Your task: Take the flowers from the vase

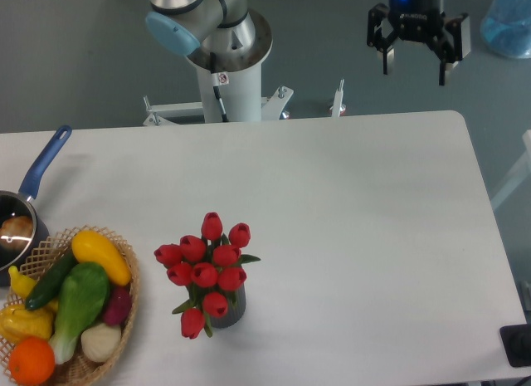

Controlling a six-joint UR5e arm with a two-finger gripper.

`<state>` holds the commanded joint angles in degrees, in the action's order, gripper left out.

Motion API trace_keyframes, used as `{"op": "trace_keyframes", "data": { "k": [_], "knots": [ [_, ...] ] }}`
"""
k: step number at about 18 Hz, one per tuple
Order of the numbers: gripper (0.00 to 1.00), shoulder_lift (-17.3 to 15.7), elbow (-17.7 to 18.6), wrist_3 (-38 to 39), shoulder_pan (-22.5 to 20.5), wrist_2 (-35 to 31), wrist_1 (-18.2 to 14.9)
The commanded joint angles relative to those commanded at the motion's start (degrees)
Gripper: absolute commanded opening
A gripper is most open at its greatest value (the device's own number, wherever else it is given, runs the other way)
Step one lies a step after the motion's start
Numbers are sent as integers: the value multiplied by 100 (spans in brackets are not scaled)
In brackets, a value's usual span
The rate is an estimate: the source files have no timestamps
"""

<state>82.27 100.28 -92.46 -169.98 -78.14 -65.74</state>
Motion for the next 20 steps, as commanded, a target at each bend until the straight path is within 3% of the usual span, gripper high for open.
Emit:
{"op": "trace_keyframes", "data": {
  "k": [8,13,18,20],
  "knots": [
    [100,0,52,-9,18,61,-9],
    [100,-18,527,376,-35,1273,26],
    [100,-44,580,817,26,1484,35],
    [100,-53,755,817,26,2036,44]
  ]
}}
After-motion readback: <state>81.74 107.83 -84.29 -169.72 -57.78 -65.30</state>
